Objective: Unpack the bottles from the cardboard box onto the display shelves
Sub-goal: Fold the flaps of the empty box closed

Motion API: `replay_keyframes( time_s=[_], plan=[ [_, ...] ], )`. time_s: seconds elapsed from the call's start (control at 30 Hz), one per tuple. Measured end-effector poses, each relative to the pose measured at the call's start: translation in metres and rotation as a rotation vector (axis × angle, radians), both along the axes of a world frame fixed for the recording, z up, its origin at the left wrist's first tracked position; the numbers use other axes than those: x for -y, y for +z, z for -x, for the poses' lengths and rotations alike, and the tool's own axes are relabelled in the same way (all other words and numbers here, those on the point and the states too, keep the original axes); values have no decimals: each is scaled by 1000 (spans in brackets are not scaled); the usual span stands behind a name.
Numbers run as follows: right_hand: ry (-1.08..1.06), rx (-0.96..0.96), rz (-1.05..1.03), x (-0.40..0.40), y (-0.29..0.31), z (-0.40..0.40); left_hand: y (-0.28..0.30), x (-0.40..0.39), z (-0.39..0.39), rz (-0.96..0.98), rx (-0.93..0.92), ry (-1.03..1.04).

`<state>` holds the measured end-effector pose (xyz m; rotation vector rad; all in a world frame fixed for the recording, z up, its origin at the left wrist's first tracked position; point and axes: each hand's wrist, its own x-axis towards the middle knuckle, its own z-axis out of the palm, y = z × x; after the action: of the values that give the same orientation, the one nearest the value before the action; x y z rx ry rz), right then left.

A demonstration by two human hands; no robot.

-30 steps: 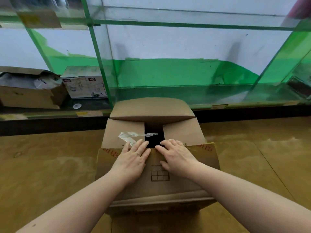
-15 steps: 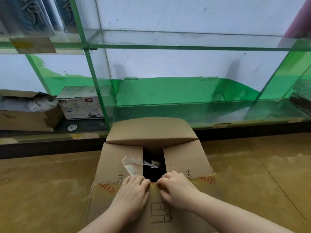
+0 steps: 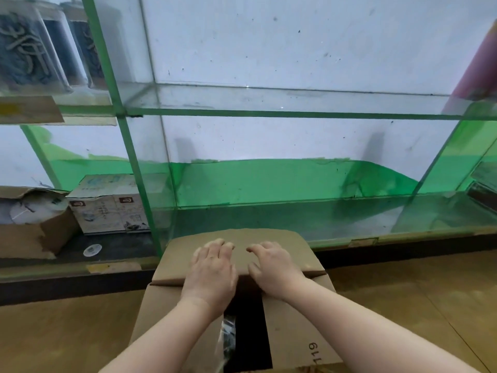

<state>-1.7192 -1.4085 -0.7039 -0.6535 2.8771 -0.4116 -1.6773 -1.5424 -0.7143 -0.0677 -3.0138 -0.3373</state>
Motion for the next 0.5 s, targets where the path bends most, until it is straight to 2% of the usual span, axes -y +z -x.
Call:
replay_keyframes(
  time_s=[0.07, 0.27, 0.5],
  plan=[
    [-25, 32, -56, 6, -2, 18, -2, 7, 22, 15, 133, 46],
    [-85, 82, -138, 14, -19, 60, -24, 14, 66, 122, 231, 29],
    [-99, 139, -169, 25, -46, 95, -47, 8, 96, 117, 328, 13]
  ],
)
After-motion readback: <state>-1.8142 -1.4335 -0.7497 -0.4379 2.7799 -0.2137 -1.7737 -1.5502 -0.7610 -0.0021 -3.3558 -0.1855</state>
